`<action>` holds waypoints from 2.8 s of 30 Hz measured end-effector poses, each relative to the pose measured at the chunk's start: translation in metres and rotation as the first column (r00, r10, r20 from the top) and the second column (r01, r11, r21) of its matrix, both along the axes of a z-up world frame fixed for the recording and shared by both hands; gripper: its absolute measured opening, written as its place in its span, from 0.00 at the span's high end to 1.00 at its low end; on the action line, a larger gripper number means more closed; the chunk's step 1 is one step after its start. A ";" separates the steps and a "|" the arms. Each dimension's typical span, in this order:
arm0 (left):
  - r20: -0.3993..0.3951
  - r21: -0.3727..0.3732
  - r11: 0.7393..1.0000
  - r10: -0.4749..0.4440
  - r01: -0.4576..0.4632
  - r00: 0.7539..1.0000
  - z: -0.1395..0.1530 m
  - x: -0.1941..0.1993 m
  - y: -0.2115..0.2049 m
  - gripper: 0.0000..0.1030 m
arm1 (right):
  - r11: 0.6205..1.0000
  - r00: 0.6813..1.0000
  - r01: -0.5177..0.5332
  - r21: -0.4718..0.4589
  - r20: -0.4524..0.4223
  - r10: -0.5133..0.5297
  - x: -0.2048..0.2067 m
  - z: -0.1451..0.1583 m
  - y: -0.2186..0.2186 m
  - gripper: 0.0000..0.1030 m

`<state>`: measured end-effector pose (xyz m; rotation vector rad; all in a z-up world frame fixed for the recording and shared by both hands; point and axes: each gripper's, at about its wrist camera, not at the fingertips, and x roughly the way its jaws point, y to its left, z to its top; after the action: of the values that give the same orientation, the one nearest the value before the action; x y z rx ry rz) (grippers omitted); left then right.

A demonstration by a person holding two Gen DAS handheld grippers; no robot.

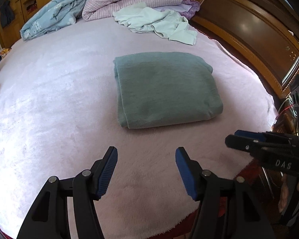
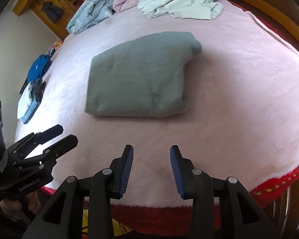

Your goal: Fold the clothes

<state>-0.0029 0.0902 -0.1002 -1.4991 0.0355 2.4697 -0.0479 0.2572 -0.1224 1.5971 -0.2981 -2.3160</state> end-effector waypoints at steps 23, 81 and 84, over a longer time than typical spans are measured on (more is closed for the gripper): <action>0.112 0.297 0.954 0.003 -0.036 0.994 -0.012 -0.105 -0.042 0.30 | 0.936 0.975 0.194 -0.294 0.166 -0.150 -0.103 -0.036 0.040 0.48; -0.142 -0.052 0.991 0.119 -0.127 0.983 0.036 -0.070 0.004 0.30 | 0.937 0.970 0.197 -0.288 0.195 -0.144 -0.110 -0.046 0.037 0.40; -0.135 -0.057 0.990 0.118 -0.127 0.984 0.033 -0.071 0.005 0.30 | 0.937 0.970 0.194 -0.292 0.196 -0.140 -0.111 -0.045 0.037 0.40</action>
<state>-0.0735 0.0951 -0.0673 -1.4004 0.0501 2.6876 -0.1588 0.2940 -0.1677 1.6649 -0.8263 -2.1166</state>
